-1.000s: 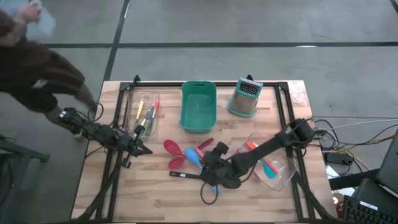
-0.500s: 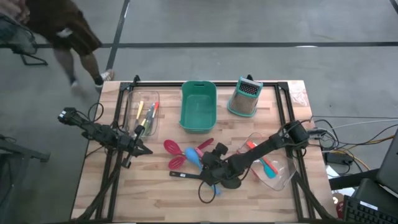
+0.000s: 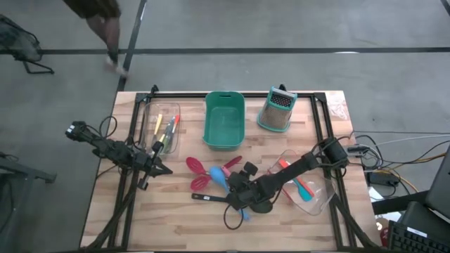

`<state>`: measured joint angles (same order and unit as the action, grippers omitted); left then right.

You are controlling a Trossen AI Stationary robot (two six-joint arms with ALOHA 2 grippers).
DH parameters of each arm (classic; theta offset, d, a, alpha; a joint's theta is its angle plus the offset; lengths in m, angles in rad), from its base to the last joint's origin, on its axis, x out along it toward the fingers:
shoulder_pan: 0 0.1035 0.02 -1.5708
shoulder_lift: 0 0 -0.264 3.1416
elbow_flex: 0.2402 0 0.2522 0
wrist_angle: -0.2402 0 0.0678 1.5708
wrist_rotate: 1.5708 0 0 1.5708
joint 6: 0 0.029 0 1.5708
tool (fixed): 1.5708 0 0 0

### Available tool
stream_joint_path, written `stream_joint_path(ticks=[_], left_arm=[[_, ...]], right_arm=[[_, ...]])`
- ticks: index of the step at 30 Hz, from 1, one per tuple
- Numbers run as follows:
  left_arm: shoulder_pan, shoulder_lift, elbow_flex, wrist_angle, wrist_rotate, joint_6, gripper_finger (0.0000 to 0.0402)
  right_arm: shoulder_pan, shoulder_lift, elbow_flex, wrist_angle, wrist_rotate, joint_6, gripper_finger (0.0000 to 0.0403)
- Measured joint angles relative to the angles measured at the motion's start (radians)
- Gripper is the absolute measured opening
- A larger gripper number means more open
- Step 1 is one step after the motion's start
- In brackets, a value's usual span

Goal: Pick & Place Kitchen Items
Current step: Put the pink spatula into the bottom transparent bin

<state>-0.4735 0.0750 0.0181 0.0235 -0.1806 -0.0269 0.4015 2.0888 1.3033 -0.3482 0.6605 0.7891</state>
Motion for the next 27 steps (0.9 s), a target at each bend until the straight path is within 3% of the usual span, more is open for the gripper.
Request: stream_joint_path(ticks=[12, 20, 27], left_arm=[[0.0, 0.0, 0.0, 0.0, 0.0, 0.0, 0.0012], [0.0, 0.0, 0.0, 0.0, 0.0, 0.0, 0.0012], [0.0, 0.0, 0.0, 0.0, 0.0, 0.0, 0.0012]], right_arm=[[0.0, -0.001, 0.0, -0.001, 0.002, -0.02, 0.0038], [0.0, -0.004, 0.0, -0.003, 0.002, -0.026, 0.0056], [0.0, -0.028, 0.0, -0.003, 0.011, -0.033, 0.0046]])
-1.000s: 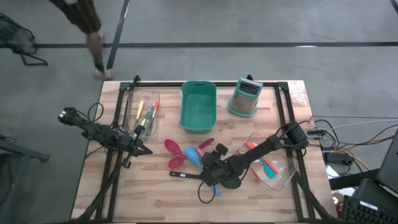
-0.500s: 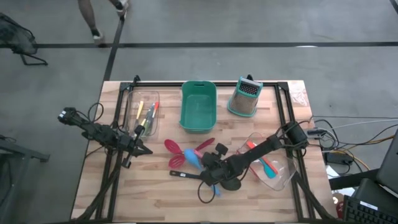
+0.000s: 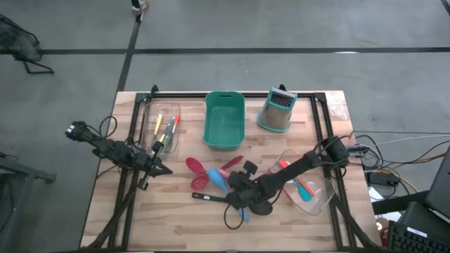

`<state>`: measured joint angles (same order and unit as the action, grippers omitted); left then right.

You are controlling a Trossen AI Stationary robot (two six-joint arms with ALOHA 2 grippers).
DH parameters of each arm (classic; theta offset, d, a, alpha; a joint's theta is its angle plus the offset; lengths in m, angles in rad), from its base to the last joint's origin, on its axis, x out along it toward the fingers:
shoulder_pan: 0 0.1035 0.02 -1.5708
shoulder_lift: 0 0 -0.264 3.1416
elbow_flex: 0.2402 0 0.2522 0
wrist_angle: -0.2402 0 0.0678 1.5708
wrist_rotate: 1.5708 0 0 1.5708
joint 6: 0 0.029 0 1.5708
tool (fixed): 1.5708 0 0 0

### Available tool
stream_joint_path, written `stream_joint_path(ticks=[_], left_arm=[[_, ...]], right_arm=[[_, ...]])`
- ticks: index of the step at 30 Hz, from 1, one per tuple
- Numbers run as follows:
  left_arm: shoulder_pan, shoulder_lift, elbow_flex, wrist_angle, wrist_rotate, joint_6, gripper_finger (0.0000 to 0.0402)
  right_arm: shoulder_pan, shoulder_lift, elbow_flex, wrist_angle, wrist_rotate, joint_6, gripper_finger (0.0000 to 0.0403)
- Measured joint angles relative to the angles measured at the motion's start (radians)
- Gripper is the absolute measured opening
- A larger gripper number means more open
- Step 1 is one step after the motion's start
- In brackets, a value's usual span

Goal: Pick & Place Kitchen Items
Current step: Put the pink spatula into the bottom transparent bin

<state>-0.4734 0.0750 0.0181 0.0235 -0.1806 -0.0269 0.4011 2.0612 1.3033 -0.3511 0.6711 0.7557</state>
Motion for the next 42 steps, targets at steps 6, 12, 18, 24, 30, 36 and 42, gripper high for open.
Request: stream_joint_path(ticks=[6, 12, 18, 24, 30, 36, 42], left_arm=[[0.0, 0.0, 0.0, 0.0, 0.0, 0.0, 0.0012], [0.0, 0.0, 0.0, 0.0, 0.0, 0.0, 0.0012], [0.0, 0.0, 0.0, 0.0, 0.0, 0.0, 0.0012], [0.0, 0.0, 0.0, 0.0, 0.0, 0.0, 0.0012], [0.0, 0.0, 0.0, 0.0, 0.0, 0.0, 0.0012], [0.0, 0.0, 0.0, 0.001, 0.0, 0.0, 0.0012], [0.0, 0.0, 0.0, 0.001, 0.0, 0.0, 0.0012]], right_arm=[[0.0, -0.052, 0.0, -0.003, 0.021, -0.04, 0.0054], [0.008, -0.127, 0.0, -0.01, 0.042, -0.084, 0.0052], [0.029, -0.231, 0.0, -0.04, 0.036, -0.136, 0.0047], [0.09, -0.339, 0.0, -0.145, 0.038, -0.097, 0.0053], [0.188, -0.404, 0.001, -0.369, 0.117, 0.073, 0.0043], [0.287, -0.407, 0.0, -0.625, 0.193, 0.367, 0.0054], [0.365, -0.403, -0.005, -0.79, 0.189, 0.546, 0.005]])
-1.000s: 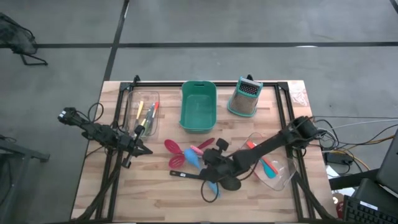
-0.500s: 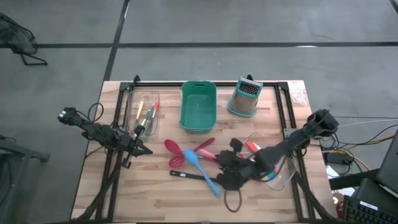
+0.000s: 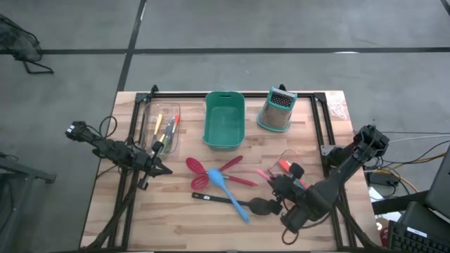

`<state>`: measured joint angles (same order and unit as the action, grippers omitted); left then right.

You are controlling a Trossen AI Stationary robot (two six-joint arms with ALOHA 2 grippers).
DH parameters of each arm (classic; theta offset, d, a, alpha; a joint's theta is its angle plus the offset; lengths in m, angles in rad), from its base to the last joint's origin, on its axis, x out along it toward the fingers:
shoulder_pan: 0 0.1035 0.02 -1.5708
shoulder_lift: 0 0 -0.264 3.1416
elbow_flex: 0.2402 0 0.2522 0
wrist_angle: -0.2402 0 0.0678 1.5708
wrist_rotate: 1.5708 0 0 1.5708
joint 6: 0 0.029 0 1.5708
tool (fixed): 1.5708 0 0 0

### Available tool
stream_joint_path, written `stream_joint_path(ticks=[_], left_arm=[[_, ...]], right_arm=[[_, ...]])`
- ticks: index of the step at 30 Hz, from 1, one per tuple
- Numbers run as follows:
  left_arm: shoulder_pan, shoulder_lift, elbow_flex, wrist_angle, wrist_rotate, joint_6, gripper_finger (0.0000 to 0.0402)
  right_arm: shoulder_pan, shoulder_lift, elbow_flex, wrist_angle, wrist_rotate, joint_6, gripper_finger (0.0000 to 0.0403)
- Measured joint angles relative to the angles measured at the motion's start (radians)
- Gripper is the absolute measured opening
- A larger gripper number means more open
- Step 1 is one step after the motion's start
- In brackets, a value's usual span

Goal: Pick & Place Kitchen Items
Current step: Put the pink spatula into the bottom transparent bin, then put the blue serving spoon into the green bin

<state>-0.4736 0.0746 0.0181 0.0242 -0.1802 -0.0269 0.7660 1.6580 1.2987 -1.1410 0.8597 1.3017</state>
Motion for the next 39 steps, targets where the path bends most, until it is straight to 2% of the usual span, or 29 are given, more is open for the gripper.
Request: stream_joint_path(ticks=[7, 14, 23, 31, 39], left_arm=[[0.0, 0.0, 0.0, 0.0, 0.0, 0.0, 0.0012], [0.0, 0.0, 0.0, 0.001, 0.0, 0.0, 0.0012], [0.0, 0.0, 0.0, 0.001, 0.0, 0.0, 0.0012], [0.0, 0.0, 0.0, 0.001, 0.0, 0.0, 0.0012], [0.0, 0.0, 0.0, 0.001, 0.0, 0.0, 0.0012]], right_arm=[[0.07, 0.018, -0.014, -0.139, -0.024, 0.158, 0.0042], [0.088, 0.049, -0.079, -0.142, -0.064, 0.246, 0.0058], [0.088, 0.054, -0.193, -0.142, -0.177, 0.318, 0.0045], [0.087, 0.054, -0.268, -0.134, -0.217, 0.426, 0.0082], [0.087, 0.054, -0.252, -0.128, -0.204, 0.442, 0.0115]])
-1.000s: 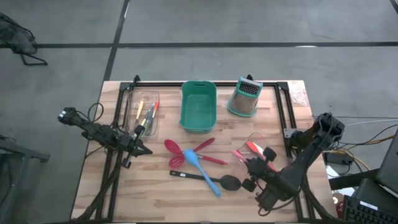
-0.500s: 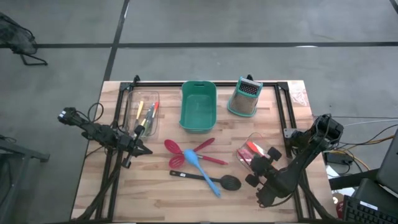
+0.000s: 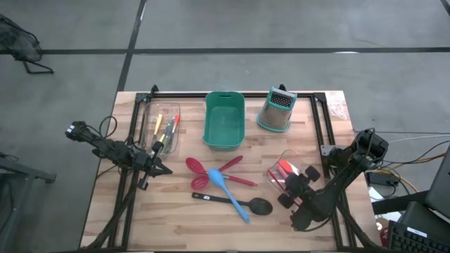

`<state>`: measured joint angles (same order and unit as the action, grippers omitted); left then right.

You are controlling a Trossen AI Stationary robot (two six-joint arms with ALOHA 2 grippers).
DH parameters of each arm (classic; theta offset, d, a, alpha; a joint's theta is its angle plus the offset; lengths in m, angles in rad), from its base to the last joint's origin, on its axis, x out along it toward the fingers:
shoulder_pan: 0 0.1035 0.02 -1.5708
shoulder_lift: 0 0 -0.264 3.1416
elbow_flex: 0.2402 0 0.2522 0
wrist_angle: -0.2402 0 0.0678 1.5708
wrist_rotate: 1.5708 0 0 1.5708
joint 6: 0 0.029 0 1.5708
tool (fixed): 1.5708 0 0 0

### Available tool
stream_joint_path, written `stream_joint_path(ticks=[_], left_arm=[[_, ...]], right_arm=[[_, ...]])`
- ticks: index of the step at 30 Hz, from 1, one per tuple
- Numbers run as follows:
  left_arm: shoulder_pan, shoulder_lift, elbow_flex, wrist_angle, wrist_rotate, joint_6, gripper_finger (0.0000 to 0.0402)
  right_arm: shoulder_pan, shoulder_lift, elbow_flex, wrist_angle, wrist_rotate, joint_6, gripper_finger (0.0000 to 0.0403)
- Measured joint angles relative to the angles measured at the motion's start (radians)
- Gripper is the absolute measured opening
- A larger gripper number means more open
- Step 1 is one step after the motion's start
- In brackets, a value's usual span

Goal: Pick & Place Kitchen Items
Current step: Put the blue serving spoon into the green bin

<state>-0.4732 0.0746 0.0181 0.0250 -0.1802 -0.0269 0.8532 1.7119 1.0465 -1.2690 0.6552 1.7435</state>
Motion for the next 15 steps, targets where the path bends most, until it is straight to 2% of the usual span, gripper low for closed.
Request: stream_joint_path(ticks=[3, 6, 10, 15], left_arm=[[0.0, 0.0, 0.0, 0.0, 0.0, 0.0, 0.0012], [0.0, 0.0, 0.0, 0.0, 0.0, 0.0, 0.0012], [0.0, 0.0, 0.0, 0.0, 0.0, 0.0, 0.0012], [0.0, 0.0, 0.0, 0.0, 0.0, 0.0, 0.0012]], right_arm=[[-0.001, 0.0, 0.029, -0.001, 0.003, -0.012, 0.0129], [-0.003, 0.0, 0.071, -0.001, 0.058, -0.037, 0.0142], [-0.003, -0.001, 0.146, -0.001, 0.19, -0.089, 0.0159], [-0.013, -0.002, 0.232, 0.044, 0.403, -0.16, 0.0174]])
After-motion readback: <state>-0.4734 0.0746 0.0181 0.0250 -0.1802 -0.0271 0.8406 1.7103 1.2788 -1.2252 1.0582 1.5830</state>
